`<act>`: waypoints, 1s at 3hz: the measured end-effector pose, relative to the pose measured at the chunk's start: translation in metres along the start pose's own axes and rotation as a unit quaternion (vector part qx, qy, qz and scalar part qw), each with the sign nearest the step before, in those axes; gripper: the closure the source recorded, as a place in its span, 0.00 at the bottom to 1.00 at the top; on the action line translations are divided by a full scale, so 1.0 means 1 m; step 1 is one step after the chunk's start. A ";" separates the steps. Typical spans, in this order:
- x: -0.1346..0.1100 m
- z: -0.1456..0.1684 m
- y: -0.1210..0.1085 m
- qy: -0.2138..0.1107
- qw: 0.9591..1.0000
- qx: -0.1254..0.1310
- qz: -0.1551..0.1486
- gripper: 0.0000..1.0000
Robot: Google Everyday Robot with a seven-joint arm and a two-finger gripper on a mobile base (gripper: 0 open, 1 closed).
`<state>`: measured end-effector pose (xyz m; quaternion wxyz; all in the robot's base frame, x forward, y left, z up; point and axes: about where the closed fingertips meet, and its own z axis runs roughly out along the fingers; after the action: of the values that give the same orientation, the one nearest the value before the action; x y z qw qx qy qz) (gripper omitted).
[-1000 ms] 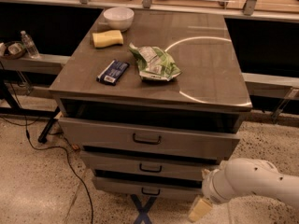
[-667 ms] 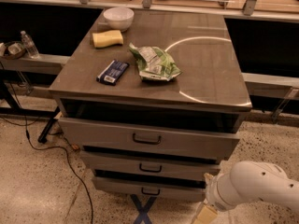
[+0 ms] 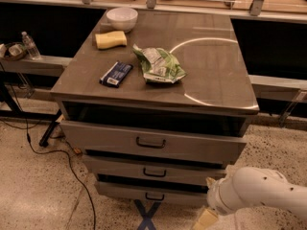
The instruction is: Open middle drawer
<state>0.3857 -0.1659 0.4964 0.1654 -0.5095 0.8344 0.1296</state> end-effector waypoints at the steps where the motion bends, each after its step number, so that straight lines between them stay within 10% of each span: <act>1: -0.003 0.045 -0.025 -0.029 0.999 0.018 0.025 0.00; 3: -0.008 0.047 -0.070 -0.082 0.991 0.098 0.044 0.00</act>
Offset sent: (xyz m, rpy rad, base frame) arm 0.0690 0.0060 -0.0764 0.0753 -0.1121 -0.1603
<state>0.4585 -0.1725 0.4540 0.2768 -0.4410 0.8484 0.0955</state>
